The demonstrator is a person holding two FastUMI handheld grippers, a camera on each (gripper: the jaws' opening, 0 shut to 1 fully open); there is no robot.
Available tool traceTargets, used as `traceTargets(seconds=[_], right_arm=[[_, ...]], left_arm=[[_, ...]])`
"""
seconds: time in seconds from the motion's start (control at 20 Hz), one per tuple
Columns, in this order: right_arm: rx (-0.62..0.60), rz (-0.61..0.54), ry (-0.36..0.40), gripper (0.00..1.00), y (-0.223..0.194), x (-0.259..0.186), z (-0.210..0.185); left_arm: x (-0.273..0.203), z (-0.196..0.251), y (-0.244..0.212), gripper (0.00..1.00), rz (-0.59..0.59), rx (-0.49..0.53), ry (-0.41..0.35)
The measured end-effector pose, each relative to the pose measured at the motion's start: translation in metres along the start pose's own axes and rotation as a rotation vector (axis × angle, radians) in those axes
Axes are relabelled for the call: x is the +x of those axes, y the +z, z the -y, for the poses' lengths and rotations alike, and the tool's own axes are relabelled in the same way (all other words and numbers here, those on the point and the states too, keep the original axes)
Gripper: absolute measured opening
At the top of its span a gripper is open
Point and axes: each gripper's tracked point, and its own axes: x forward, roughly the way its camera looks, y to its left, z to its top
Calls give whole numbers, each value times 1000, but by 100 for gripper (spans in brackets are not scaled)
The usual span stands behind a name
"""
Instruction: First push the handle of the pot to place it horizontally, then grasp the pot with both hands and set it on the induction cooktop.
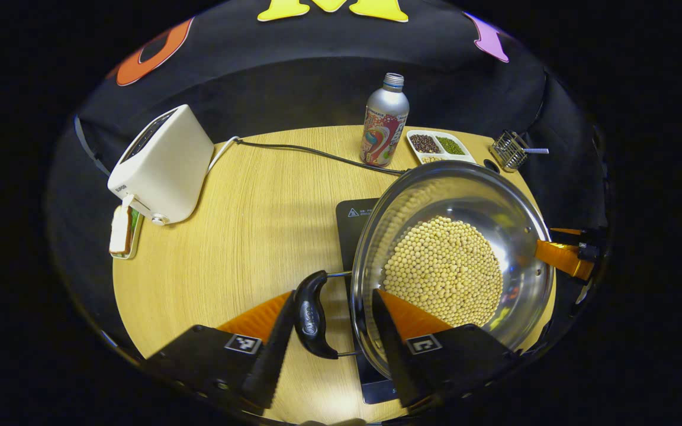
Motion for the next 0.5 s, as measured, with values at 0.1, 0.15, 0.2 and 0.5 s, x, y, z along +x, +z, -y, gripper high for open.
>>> traceTargets(seconds=[0.1,0.15,0.2,0.5], right_arm=[[-2,57,-17,72,5,-5,0],[-10,83,-30,72,4,-9,2],[-20,108,-26,77,4,-18,-3],[-102,251,-23,77,-4,-53,-33]], left_arm=[[-5,-9,5,89,55,-4,22],[-11,-14,7,98,83,-4,42],[-18,-19,11,98,114,0,58],[-60,-20,19,98,315,46,123]])
